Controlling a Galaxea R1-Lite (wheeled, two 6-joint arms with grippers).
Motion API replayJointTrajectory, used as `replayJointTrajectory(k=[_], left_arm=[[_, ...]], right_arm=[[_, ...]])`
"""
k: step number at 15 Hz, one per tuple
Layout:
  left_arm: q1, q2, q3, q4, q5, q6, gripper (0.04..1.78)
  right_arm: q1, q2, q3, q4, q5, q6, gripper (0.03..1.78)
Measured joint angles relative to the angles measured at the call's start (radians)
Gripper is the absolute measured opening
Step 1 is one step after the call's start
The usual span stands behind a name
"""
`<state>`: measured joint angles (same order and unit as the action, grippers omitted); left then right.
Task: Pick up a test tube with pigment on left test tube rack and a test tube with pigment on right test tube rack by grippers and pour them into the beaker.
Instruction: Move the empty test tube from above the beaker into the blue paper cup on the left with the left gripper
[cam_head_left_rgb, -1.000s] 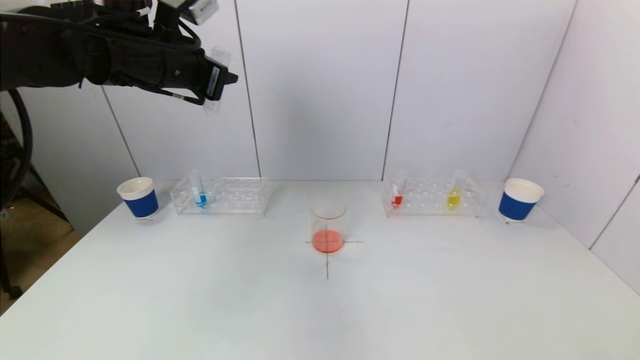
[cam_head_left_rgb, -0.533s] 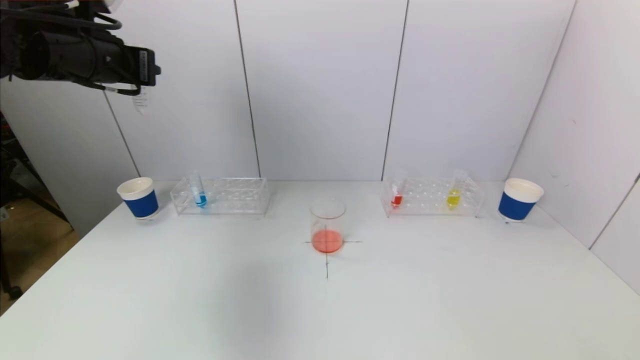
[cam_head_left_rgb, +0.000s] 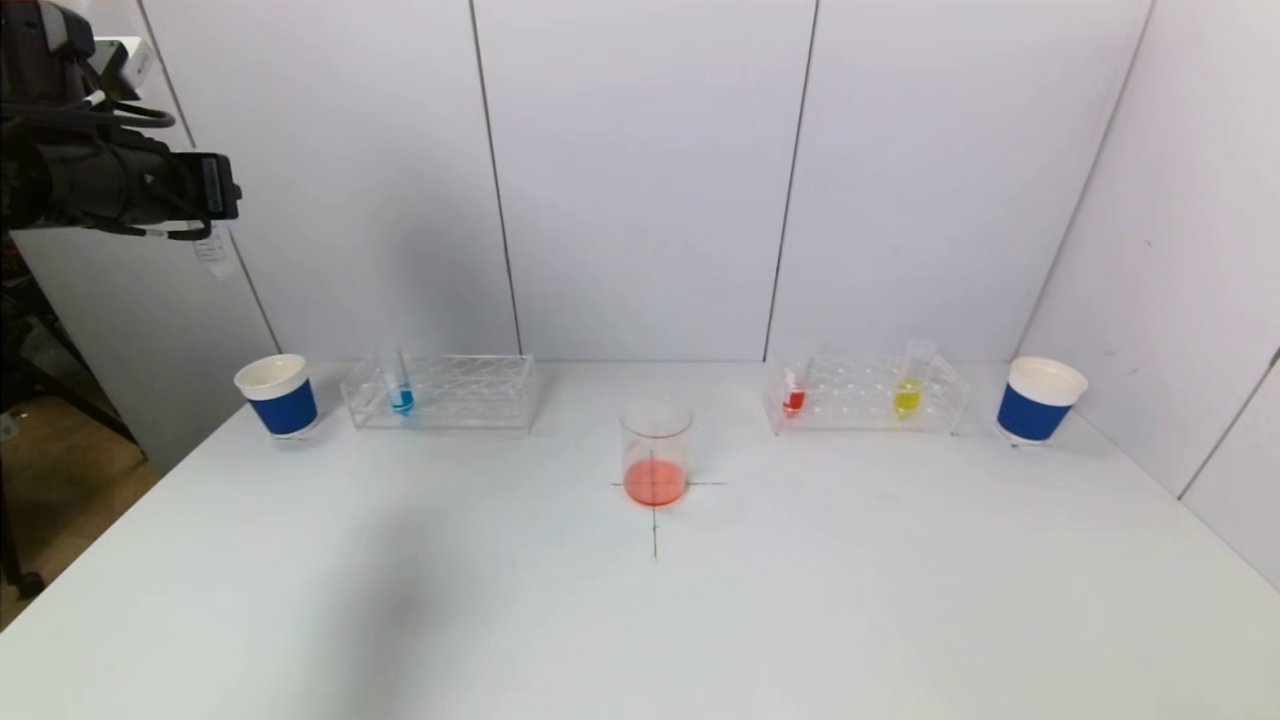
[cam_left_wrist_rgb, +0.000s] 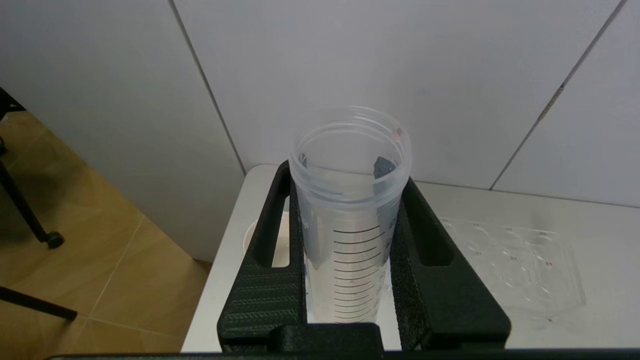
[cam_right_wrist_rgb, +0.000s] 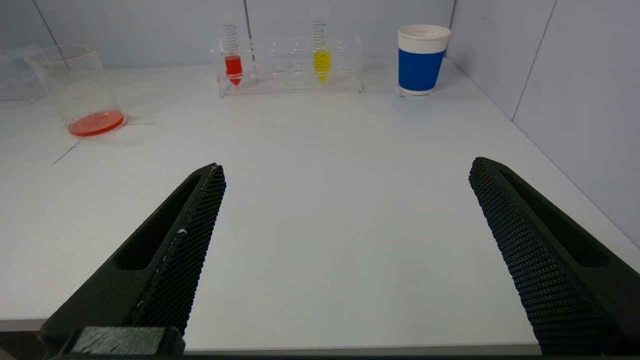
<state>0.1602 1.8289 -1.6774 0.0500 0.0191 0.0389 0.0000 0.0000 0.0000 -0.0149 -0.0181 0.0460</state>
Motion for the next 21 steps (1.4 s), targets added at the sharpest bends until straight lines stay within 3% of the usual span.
replayJointTrajectory(k=[7, 21], left_arm=[[0.074, 0.090, 0.142, -0.321, -0.005, 0.005, 0.48], [0.126, 0.332, 0.186, -0.551, -0.025, 0.014, 0.48]], right_arm=[[0.000, 0.000, 0.000, 0.000, 0.000, 0.000, 1.77], [0.000, 0.000, 0.000, 0.000, 0.000, 0.000, 1.77]])
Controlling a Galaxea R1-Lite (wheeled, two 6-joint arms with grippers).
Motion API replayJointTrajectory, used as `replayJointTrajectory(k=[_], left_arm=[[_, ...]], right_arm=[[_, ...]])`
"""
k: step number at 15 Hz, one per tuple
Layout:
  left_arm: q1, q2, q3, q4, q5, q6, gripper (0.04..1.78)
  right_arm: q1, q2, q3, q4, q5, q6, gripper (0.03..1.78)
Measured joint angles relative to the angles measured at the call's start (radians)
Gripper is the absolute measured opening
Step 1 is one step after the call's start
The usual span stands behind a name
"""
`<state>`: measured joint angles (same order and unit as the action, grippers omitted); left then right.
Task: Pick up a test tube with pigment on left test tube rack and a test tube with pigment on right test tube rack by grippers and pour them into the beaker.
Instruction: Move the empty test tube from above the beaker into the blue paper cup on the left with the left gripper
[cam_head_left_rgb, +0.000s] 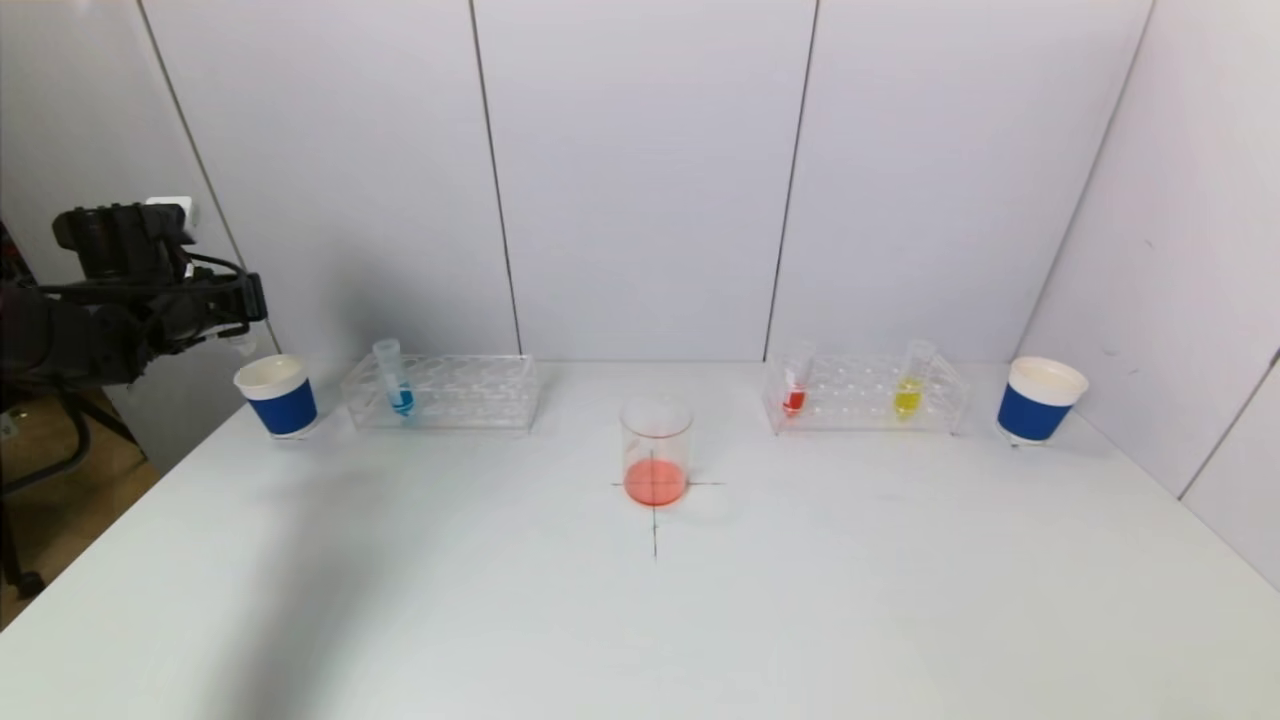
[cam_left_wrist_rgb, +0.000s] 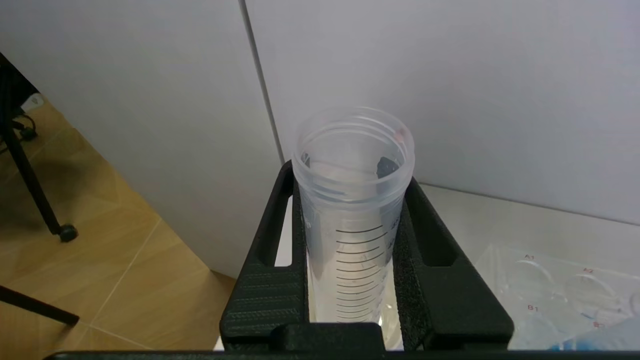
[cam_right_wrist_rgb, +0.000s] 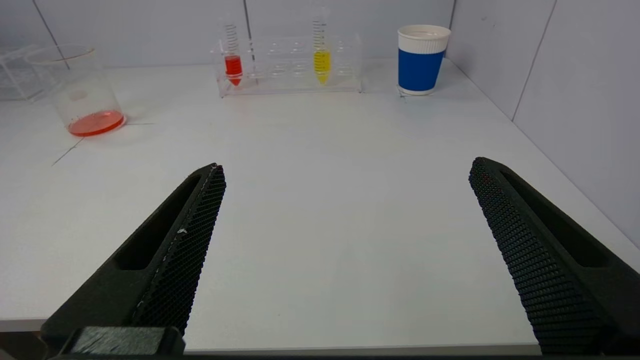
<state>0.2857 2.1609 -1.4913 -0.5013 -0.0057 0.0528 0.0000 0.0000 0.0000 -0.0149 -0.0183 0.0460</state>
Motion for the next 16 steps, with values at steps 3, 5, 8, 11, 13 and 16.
replayJointTrajectory(k=[3, 5, 8, 11, 13, 16], left_arm=[[0.001, 0.050, 0.000, -0.060, -0.001, 0.000, 0.48], [0.001, 0.074, 0.005, -0.073, -0.002, 0.001, 0.48], [0.000, 0.096, 0.013, -0.082, -0.002, 0.001, 0.48], [0.001, 0.111, 0.041, -0.117, -0.002, 0.001, 0.48], [0.002, 0.114, 0.060, -0.138, -0.002, 0.000, 0.48], [0.002, 0.116, 0.072, -0.144, -0.002, 0.001, 0.48]], right_arm=[[0.000, 0.000, 0.000, 0.000, 0.000, 0.000, 1.77], [0.000, 0.000, 0.000, 0.000, 0.000, 0.000, 1.77], [0.000, 0.000, 0.000, 0.000, 0.000, 0.000, 1.77], [0.000, 0.000, 0.000, 0.000, 0.000, 0.000, 1.77], [0.000, 0.000, 0.000, 0.000, 0.000, 0.000, 1.77], [0.000, 0.000, 0.000, 0.000, 0.000, 0.000, 1.77]])
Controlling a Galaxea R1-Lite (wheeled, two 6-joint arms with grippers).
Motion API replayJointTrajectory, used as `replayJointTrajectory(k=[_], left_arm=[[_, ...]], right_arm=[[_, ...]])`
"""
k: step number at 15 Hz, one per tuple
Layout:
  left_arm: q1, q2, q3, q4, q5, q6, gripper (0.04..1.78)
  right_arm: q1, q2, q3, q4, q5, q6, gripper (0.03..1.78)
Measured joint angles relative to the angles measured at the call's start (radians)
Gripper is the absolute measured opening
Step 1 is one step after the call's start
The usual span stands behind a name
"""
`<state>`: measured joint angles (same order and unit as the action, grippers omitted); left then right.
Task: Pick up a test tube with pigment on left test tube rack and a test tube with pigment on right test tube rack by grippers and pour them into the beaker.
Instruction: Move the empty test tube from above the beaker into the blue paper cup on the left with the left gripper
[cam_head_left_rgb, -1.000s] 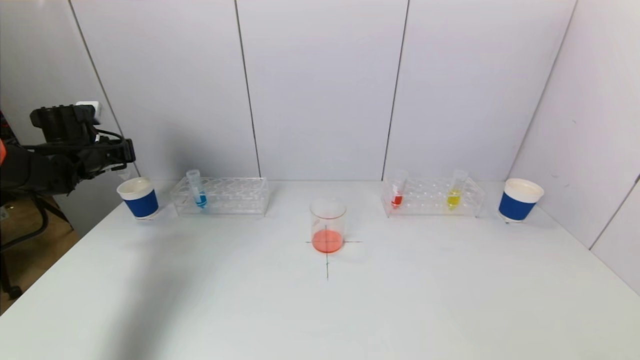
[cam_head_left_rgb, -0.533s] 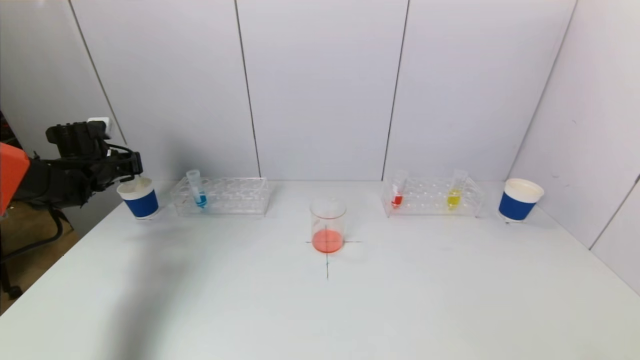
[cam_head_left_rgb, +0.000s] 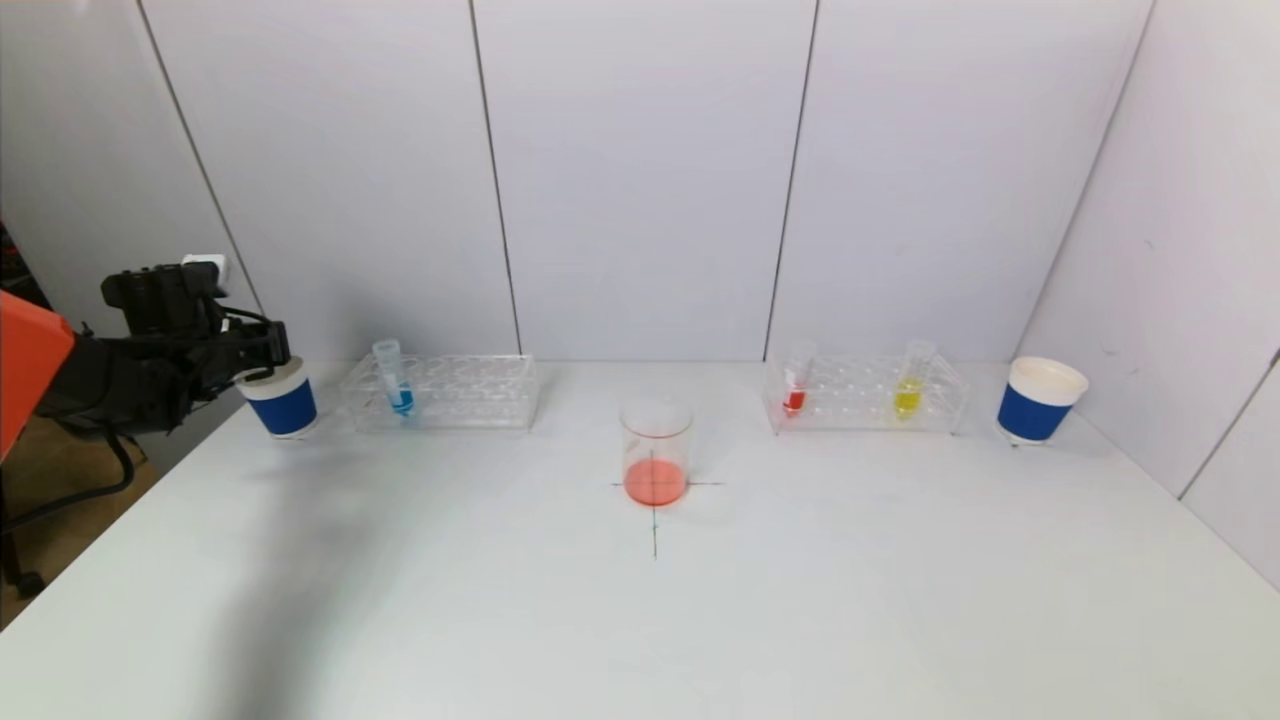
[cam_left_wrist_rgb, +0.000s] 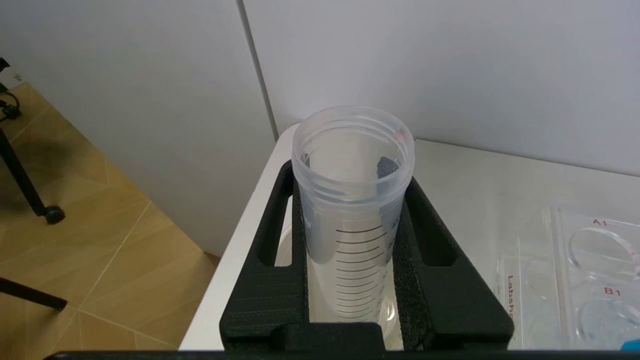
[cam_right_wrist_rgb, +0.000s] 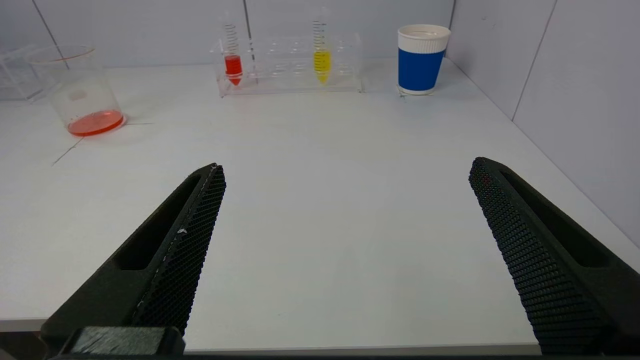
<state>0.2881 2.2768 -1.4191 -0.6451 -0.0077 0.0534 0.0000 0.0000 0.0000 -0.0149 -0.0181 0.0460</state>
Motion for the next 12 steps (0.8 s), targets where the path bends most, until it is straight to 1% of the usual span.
replayJointTrajectory(k=[8, 12], left_arm=[[0.004, -0.004, 0.012, -0.001, 0.000, 0.000, 0.48], [0.008, -0.011, 0.022, -0.002, -0.031, -0.001, 0.48]], right_arm=[[0.000, 0.000, 0.000, 0.000, 0.000, 0.000, 1.77], [0.000, 0.000, 0.000, 0.000, 0.000, 0.000, 1.77]])
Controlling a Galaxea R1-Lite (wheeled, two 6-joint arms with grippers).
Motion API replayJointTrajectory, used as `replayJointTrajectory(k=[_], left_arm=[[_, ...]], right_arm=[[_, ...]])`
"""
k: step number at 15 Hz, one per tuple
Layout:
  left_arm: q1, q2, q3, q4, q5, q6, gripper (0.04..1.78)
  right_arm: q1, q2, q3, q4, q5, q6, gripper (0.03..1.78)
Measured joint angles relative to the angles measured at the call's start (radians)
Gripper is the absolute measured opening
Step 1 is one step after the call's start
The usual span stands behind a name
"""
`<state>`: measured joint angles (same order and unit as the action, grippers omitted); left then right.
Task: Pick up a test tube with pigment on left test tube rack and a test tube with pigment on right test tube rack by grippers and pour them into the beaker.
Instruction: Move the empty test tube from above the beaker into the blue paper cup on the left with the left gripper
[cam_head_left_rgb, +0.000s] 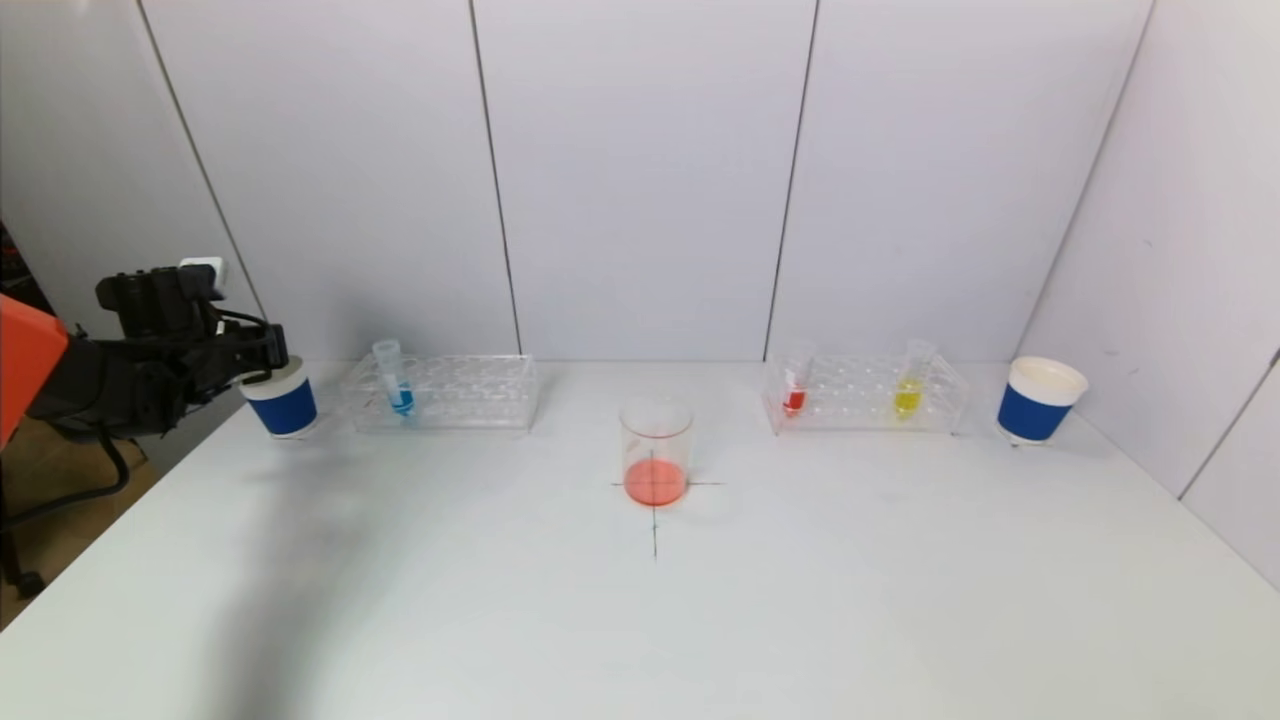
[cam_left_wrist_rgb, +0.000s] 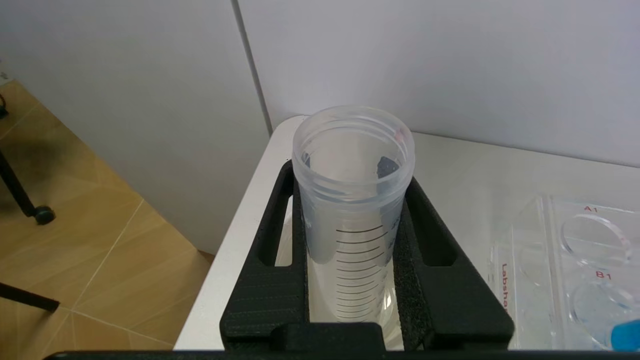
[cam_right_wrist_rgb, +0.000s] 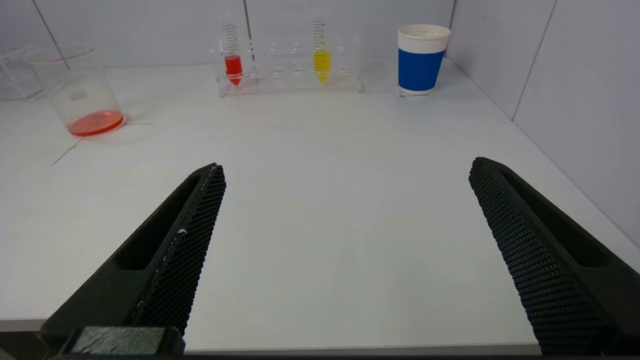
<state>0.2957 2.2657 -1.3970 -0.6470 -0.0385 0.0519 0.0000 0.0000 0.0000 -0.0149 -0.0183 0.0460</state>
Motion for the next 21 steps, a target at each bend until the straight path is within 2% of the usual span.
replayJointTrajectory(k=[21], left_arm=[[0.005, -0.024, 0.023, -0.030, -0.007, -0.002, 0.52]], right_arm=[[0.000, 0.000, 0.000, 0.000, 0.000, 0.000, 1.77]])
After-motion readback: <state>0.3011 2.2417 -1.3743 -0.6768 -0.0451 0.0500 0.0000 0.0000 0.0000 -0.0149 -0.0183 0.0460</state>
